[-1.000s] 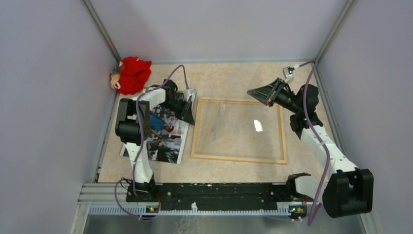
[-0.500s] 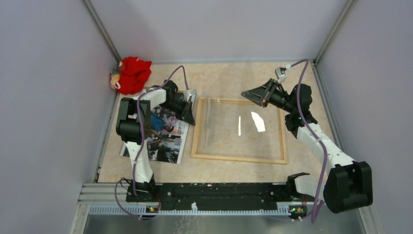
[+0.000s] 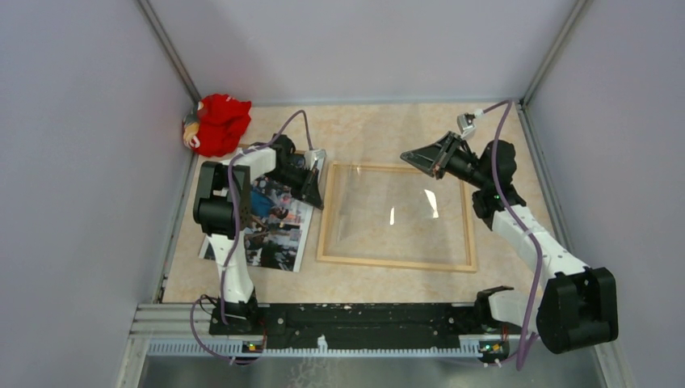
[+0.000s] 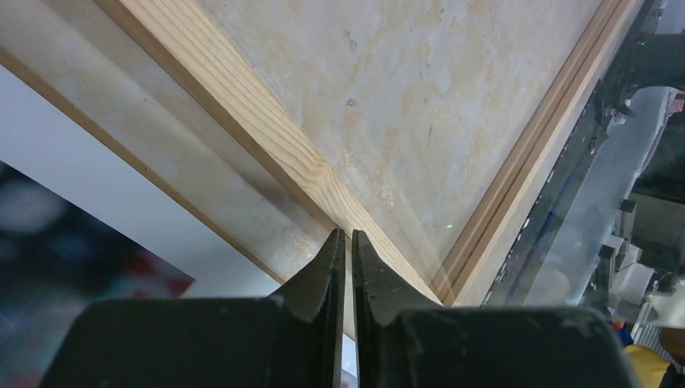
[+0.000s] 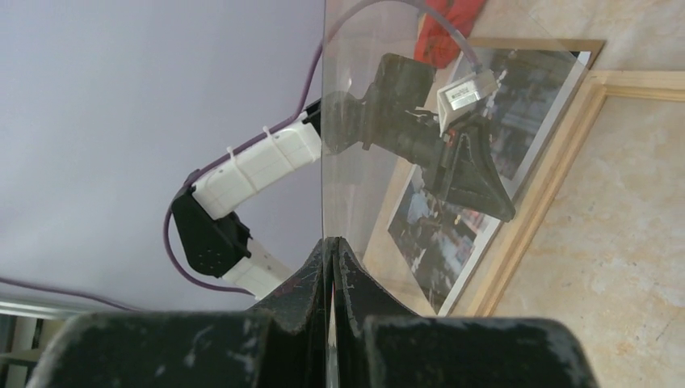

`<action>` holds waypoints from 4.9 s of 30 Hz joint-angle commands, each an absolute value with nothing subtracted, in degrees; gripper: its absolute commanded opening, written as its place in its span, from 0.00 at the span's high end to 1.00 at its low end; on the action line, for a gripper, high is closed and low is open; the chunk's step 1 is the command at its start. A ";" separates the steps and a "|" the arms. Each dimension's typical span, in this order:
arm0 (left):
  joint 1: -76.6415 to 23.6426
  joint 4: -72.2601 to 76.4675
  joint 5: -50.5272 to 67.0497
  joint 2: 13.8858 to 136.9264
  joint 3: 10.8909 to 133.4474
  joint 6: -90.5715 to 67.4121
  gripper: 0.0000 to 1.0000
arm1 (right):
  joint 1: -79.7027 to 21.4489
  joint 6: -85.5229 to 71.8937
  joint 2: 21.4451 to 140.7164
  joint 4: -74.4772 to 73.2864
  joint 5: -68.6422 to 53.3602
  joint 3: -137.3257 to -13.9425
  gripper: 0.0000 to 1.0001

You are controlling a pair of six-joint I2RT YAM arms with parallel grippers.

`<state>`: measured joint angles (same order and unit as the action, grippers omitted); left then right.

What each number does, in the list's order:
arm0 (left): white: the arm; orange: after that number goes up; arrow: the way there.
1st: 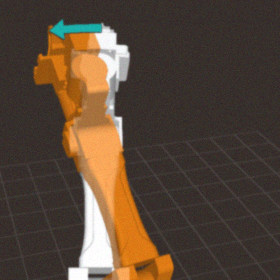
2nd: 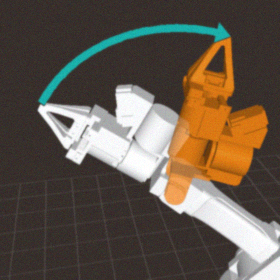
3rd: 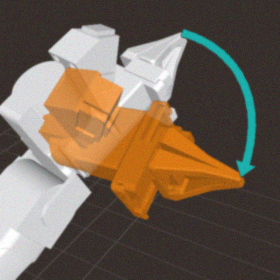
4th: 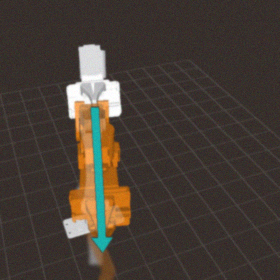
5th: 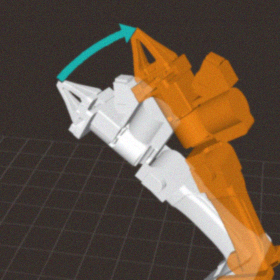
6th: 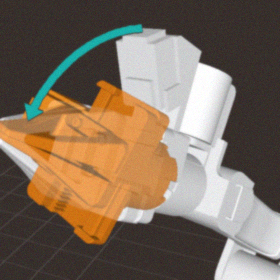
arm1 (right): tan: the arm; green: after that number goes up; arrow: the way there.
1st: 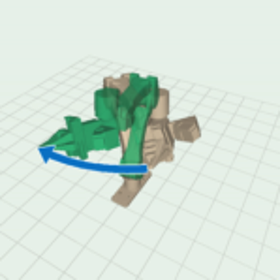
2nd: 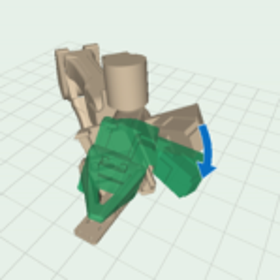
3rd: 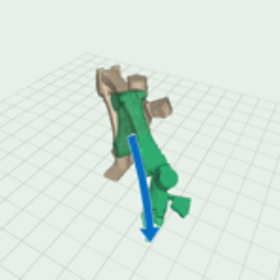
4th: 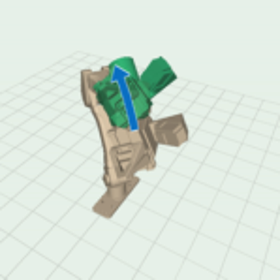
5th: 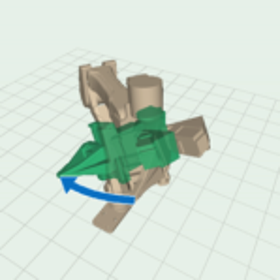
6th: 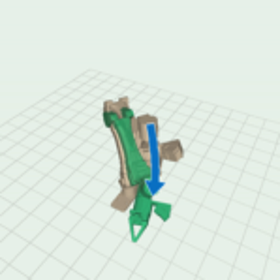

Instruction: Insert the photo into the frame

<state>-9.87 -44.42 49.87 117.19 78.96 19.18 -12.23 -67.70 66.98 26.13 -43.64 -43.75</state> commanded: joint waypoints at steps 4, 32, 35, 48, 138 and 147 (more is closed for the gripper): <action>-9.80 -43.27 50.39 117.50 78.31 19.15 0.89 | -11.18 -67.65 66.18 28.28 -41.78 -40.09 1.00; -9.84 -42.83 48.93 117.32 78.16 18.40 0.94 | -2.15 -42.28 58.28 -5.46 -36.05 -40.36 1.00; -9.84 -42.95 48.84 117.57 78.39 18.56 0.95 | -1.90 -38.92 58.17 -8.84 -33.74 -42.01 1.00; -9.93 -43.24 49.99 117.45 78.47 18.83 0.97 | -1.82 -36.59 58.59 -11.30 -31.23 -43.85 1.00; -10.99 -43.24 48.62 117.51 78.63 19.82 1.00 | -1.93 -25.24 69.23 -21.55 -0.27 -41.73 0.33; -10.99 -43.28 48.35 117.58 78.52 19.91 1.00 | -1.88 -29.36 69.93 -16.83 -7.72 -39.33 0.45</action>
<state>-10.35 -43.97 49.58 117.71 78.54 19.18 -2.07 -26.94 70.06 -20.88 -3.40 -39.38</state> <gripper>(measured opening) 0.006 0.602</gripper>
